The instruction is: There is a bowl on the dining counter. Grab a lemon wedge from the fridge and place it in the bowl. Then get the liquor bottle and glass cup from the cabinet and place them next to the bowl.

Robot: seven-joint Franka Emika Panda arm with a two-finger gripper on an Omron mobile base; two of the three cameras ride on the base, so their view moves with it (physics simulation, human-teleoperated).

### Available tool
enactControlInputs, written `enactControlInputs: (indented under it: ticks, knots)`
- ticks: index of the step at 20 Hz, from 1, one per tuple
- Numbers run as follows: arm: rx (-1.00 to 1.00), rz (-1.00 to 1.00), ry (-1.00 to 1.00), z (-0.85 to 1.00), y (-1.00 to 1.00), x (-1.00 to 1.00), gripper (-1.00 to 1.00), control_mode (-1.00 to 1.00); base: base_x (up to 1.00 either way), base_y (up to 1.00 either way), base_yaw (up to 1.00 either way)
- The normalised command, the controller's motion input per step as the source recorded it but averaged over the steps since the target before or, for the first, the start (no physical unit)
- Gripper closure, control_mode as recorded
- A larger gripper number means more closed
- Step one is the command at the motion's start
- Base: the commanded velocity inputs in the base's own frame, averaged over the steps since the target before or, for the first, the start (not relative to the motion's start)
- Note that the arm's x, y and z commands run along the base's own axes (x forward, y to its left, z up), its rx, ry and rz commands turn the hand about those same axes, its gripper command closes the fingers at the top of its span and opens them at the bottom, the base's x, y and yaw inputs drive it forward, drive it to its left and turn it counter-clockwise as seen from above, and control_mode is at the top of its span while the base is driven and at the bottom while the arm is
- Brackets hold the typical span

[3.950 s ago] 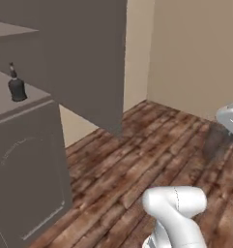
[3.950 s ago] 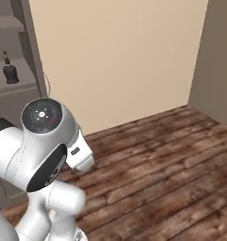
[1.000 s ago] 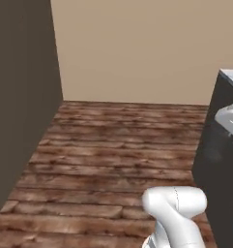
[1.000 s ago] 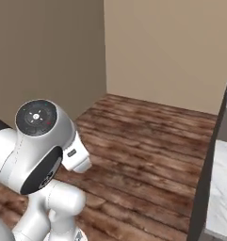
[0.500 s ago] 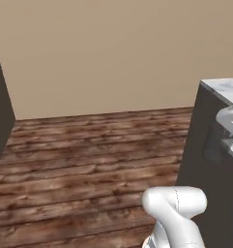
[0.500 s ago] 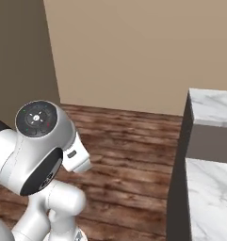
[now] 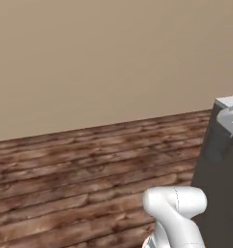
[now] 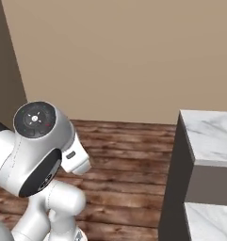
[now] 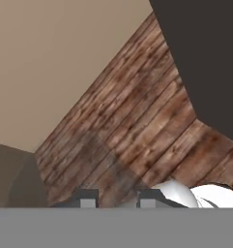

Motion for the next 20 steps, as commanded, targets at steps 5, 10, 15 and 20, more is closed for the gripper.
enactControlInputs:
  ticks: [5,10,15,20]
  knots:
    - [0.00,0.00,0.00,0.00,0.00,0.00,1.00,1.00,1.00,0.40,-0.24]
    - [0.00,0.00,0.00,0.00,0.00,0.00,1.00,1.00,1.00,0.35,-0.31]
    - [0.00,0.00,0.00,0.00,0.00,0.00,1.00,1.00,1.00,0.52,-0.44]
    - [0.00,0.00,0.00,0.00,0.00,0.00,1.00,1.00,1.00,0.47,-0.53]
